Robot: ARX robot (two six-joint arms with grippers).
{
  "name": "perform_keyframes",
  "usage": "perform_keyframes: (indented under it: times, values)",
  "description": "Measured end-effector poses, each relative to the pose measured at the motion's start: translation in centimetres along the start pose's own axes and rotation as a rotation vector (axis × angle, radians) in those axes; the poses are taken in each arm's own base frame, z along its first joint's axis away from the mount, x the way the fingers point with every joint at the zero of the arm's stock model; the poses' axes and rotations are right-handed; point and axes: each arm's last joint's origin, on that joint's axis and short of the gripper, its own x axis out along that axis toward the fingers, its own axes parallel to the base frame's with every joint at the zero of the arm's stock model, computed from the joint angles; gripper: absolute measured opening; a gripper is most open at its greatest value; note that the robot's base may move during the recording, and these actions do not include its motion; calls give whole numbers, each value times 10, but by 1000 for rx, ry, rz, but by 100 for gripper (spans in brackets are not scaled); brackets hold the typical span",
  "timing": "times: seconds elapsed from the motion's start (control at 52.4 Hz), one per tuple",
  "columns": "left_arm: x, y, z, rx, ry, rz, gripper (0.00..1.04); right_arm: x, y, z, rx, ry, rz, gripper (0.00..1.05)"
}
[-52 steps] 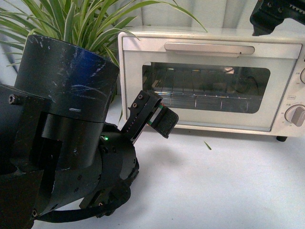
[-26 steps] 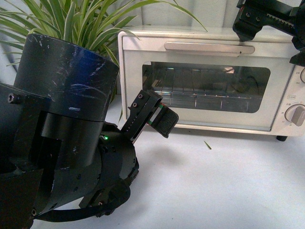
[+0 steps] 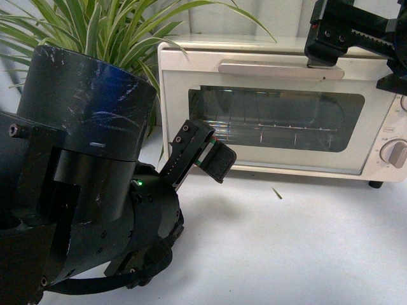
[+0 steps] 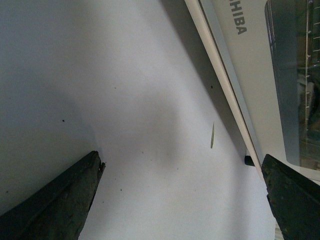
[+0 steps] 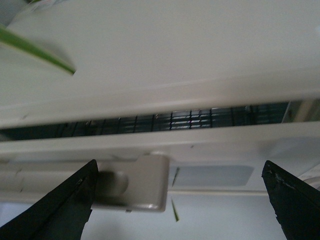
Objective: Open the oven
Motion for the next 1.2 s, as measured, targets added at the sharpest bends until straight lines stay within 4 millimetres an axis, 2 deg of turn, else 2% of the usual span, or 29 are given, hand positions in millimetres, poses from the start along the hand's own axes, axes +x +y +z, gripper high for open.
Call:
perform_keyframes:
  times: [0.382, 0.534, 0.63, 0.725, 0.878, 1.088, 1.202]
  values:
    - [0, 1, 1, 0, -2, 2, 98, -22, -13, -39, -21, 34, 89, 95]
    - [0, 2, 1, 2, -3, 4, 98, -29, -20, -64, -27, 85, 132, 95]
    - [-1, 3, 1, 10, -2, 5, 98, -33, -23, -73, -25, 110, 151, 95]
    - [-2, 3, 0, 16, -3, 4, 98, -37, -25, -75, -15, 109, 157, 95]
    - [-5, 4, 0, 44, -3, 12, 98, -55, -32, -76, 25, 98, 143, 95]
    - [-13, 7, 0, 120, -2, 36, 98, -86, -35, -62, 92, 28, 193, 95]
    - [-18, 10, 0, 161, -11, 47, 98, -96, -40, -61, 119, 5, 190, 95]
